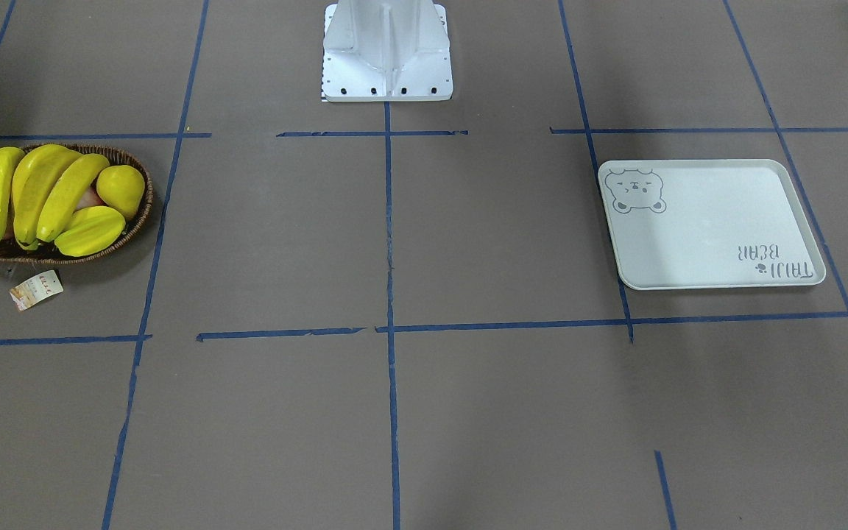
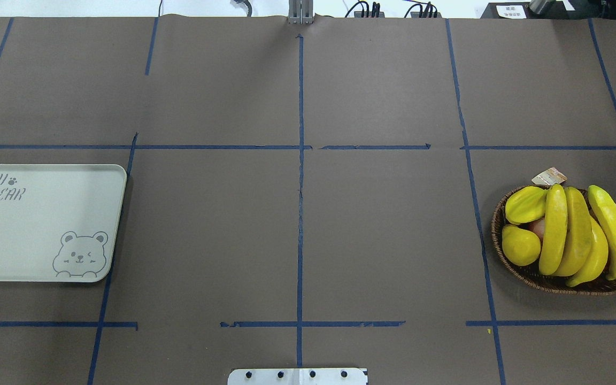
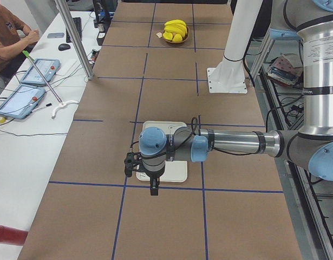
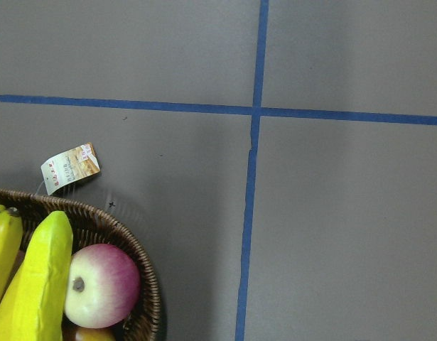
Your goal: Transfer all bananas from basket to plate
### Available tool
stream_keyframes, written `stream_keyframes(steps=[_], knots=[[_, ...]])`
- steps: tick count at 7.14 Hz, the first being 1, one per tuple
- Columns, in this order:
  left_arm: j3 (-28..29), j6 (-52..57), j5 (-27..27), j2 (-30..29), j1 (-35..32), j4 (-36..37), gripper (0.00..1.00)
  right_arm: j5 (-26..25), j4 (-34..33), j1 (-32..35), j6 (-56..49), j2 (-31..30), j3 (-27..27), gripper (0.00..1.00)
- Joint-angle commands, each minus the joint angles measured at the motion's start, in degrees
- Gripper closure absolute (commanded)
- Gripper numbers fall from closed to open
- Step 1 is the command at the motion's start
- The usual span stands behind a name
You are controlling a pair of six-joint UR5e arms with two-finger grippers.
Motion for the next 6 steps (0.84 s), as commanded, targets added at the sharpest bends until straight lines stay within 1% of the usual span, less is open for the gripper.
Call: stream_keyframes(steps=[1,2,3,4,5,6], knots=[[0.2,-0.1,0.0,0.0,0.0,-0.4,0.0,-0.5,9.0,-5.1,7.1,-6.9,4.9,0.02],[0.2,-0.1,-0.1,0.0,0.0,-0.4,0.0,-2.0,17.0,-9.7,15.3,-10.3,6.3,0.02],[0.2,-0.1,0.0,0.0,0.0,-0.4,0.0,-6.1,25.1,-15.8,23.6,-12.7,6.6,0.02],[0.2,-0.1,-0.1,0.0,0.0,-0.4,0.0,-7.1,29.7,-19.5,29.9,-13.4,6.6,0.03],[0.1,-0.1,-0.1,0.0,0.0,-0.4,0.0,-7.1,33.0,-22.6,36.0,-13.4,6.6,0.13],[0.3,-0.1,-0.1,0.0,0.0,-0.4,0.0,-6.7,33.9,-24.5,37.4,-13.4,6.6,0.23]])
